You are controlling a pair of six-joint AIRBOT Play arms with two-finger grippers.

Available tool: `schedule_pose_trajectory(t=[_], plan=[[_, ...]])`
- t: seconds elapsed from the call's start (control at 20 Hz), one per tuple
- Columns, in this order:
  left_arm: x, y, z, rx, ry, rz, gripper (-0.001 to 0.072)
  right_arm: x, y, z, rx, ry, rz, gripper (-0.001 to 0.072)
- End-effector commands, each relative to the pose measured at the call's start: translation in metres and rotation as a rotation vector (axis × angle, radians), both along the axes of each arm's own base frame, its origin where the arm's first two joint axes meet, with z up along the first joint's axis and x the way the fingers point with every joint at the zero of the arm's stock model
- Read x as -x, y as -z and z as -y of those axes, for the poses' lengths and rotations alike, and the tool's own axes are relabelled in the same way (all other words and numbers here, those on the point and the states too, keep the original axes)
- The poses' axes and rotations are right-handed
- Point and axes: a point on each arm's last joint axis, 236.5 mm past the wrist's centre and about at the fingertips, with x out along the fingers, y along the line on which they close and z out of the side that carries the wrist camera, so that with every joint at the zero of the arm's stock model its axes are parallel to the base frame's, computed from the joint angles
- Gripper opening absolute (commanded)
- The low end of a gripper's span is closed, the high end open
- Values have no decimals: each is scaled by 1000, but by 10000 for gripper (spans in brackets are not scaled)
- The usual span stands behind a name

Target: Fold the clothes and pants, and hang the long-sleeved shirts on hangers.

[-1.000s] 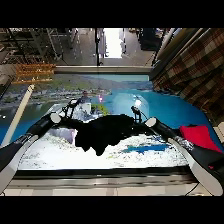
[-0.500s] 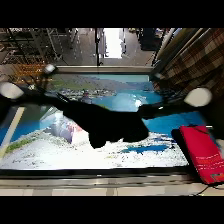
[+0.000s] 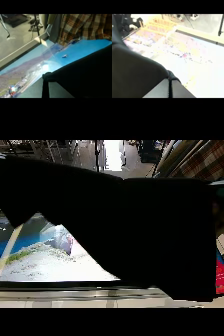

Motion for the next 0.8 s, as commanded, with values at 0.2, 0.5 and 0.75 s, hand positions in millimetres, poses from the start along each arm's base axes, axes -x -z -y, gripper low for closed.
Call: schedule_pose_trajectory(t=[0.2, 0.5, 0.75], plan=[[-210, 191, 22, 129, 11, -432, 6, -211, 290, -32, 1, 84, -640, 17], [-295, 347, -11, 220, -217, -707, 633, -299, 391, 23, -177, 287, -735, 516], [-174, 435, -89, -116, -396, -1294, 474, -189, 434, 43, 219, -80, -965, 441]])
